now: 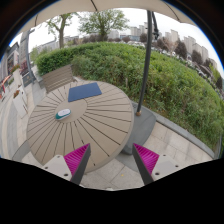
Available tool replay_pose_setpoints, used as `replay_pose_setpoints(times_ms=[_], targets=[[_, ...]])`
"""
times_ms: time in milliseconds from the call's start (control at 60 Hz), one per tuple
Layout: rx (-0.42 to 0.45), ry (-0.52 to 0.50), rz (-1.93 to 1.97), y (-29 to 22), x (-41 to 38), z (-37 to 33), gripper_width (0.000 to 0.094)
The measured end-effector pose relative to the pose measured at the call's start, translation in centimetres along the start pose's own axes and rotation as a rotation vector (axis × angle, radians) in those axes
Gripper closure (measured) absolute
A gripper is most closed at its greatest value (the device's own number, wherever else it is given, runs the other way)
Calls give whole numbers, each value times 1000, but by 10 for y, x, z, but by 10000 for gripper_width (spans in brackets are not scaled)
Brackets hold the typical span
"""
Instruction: Arrange mouse
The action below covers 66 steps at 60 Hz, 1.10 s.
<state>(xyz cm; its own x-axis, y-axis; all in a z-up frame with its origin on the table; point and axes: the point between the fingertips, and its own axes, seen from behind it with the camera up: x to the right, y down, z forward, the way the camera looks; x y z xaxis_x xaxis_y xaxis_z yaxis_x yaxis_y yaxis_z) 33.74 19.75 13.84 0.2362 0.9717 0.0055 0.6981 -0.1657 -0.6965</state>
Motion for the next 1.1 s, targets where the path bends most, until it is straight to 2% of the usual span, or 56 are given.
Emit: replay_pose_setpoints(times_ms=[117,417,750,917,1100], targets=[[-4,-19,-29,3,-6,-5,74],[-8,-55,-86,4,-87,4,73],[1,-126,-166,2,-209,6,82],[63,-156,-177,-2,-263,19,80],[125,-132,-152,-14,-290,65,83]])
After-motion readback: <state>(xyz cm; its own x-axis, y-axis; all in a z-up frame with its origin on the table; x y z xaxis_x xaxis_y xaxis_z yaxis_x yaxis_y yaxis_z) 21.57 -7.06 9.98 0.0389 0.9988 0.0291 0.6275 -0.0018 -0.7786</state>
